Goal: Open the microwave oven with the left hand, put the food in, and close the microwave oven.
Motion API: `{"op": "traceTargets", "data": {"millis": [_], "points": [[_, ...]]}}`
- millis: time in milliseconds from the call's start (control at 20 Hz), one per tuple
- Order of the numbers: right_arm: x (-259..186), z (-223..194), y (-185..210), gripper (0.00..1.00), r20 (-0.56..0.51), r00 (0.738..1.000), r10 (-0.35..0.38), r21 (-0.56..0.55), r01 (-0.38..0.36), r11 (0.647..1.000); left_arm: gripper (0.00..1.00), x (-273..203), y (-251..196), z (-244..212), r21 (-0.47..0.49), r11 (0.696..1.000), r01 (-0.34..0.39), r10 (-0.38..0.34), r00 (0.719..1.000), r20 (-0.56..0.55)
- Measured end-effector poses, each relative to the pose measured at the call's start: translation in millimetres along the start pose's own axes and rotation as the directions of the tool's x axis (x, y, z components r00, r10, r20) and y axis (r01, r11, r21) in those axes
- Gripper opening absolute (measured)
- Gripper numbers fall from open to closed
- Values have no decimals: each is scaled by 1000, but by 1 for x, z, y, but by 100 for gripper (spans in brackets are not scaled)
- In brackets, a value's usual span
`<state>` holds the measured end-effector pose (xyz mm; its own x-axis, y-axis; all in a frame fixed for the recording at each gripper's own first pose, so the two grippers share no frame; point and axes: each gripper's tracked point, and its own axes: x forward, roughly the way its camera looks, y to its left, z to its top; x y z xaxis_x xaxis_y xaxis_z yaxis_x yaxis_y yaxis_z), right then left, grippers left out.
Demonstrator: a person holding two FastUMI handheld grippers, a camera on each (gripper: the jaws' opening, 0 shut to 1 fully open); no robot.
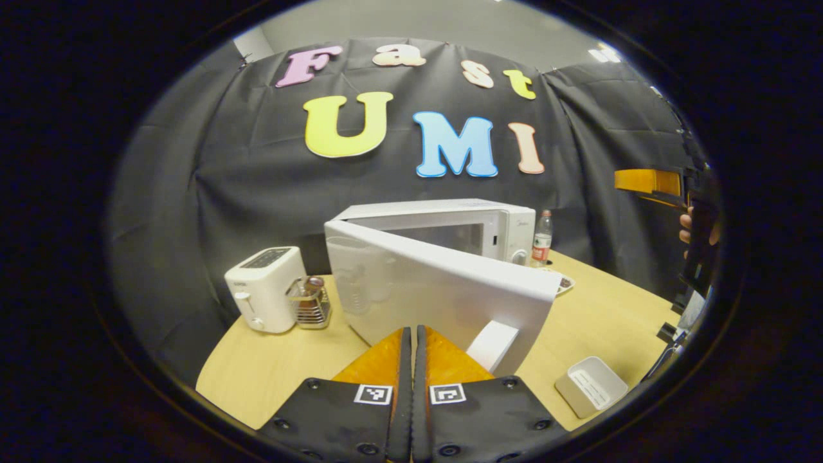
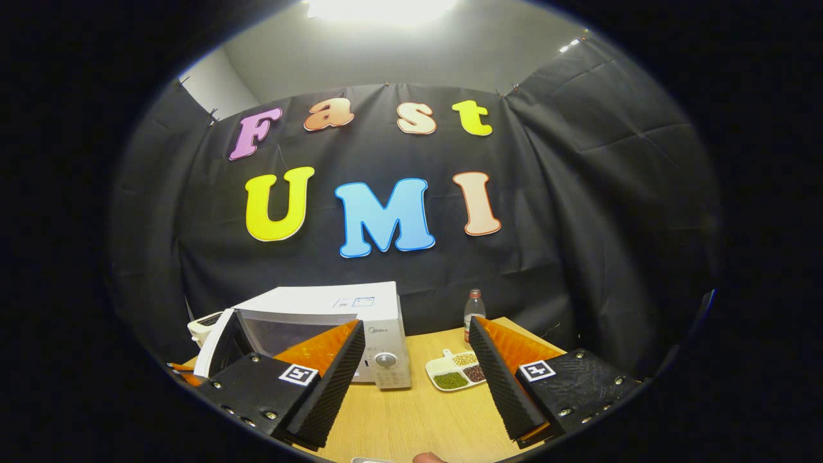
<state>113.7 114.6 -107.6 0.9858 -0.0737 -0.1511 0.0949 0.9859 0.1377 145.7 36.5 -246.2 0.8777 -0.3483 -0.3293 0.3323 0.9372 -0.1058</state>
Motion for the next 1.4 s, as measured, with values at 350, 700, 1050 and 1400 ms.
{"op": "traceTargets", "data": {"millis": [350,700,1050,1400], "points": [[-26,-5,-22,98,-18,997,-77,5,77,997,7,56,-38,26,39,993,114,-115,993,34],[-40,-1,-46,98,-20,989,-145,21,145,989,7,116,-53,38,32,992,122,-124,991,45],[-50,-6,-48,98,-49,987,-151,-7,151,988,7,169,-63,53,51,992,111,-115,990,76],[-57,-3,-53,98,-56,987,-153,-25,152,988,7,207,-68,56,65,994,90,-95,992,79]]}}
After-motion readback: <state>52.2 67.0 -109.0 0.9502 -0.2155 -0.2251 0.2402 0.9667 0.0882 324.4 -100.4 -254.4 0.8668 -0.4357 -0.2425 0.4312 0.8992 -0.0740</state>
